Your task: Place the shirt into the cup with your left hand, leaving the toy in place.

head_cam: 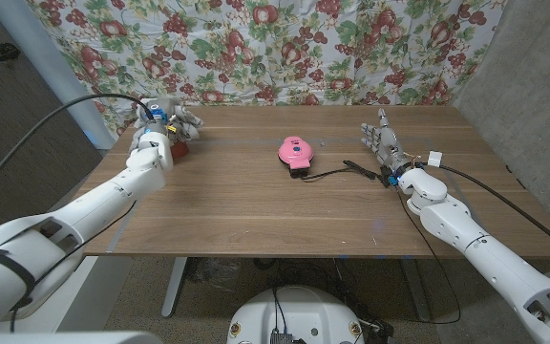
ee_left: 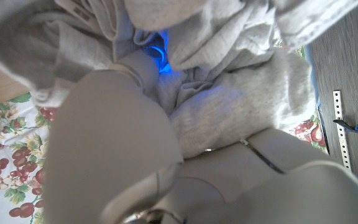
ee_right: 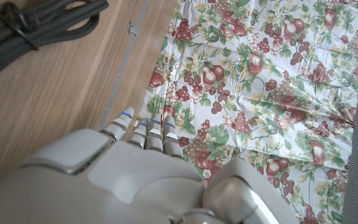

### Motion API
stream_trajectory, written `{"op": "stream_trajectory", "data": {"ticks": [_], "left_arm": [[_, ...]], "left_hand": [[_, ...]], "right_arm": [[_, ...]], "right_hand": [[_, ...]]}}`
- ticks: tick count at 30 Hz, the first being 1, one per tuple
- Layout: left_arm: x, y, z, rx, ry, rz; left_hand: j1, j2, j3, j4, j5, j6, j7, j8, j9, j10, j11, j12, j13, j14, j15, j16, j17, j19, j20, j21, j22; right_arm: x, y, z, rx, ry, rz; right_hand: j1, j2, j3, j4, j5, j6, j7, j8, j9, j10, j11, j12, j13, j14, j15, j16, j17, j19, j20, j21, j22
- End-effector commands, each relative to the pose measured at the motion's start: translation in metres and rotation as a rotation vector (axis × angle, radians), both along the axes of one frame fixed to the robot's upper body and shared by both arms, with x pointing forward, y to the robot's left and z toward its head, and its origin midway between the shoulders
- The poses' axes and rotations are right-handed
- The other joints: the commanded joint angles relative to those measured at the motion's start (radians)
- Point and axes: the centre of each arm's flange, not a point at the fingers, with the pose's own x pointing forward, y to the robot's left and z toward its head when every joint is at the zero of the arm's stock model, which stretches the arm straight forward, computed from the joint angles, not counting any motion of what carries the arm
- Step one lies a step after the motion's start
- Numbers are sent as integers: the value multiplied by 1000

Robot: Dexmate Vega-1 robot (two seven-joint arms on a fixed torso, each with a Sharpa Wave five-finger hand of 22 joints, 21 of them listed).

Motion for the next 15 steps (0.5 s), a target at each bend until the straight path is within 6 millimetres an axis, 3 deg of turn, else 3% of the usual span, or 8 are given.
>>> {"op": "stream_trajectory", "data": {"ticks": [1, 15], "left_arm": [[4, -2, -14, -6, 38, 9], [9, 5, -23, -44, 80, 23]], "left_hand": [[98, 86, 0, 1, 6, 13, 3, 2, -6, 12, -1, 3, -1, 83, -178, 0, -3, -1, -49, -5, 3], [99, 87, -4, 4, 2, 35, 8, 2, -23, 29, 0, 4, -8, 99, -178, 0, -19, 2, -43, -3, 5]], "right_arm": [[-1, -2, 1, -3, -1, 1], [-4, -4, 3, -13, -2, 0]], "right_hand": [[5, 4, 6, 0, -3, 7, 3, -2, 6, -3, -1, 1, 3, -3, -1, 4, 3, -4, 2, 3, 3], [5, 4, 7, -1, -3, 8, 3, -2, 6, -2, 0, 2, 3, -3, -1, 4, 3, -5, 2, 3, 3]]}}
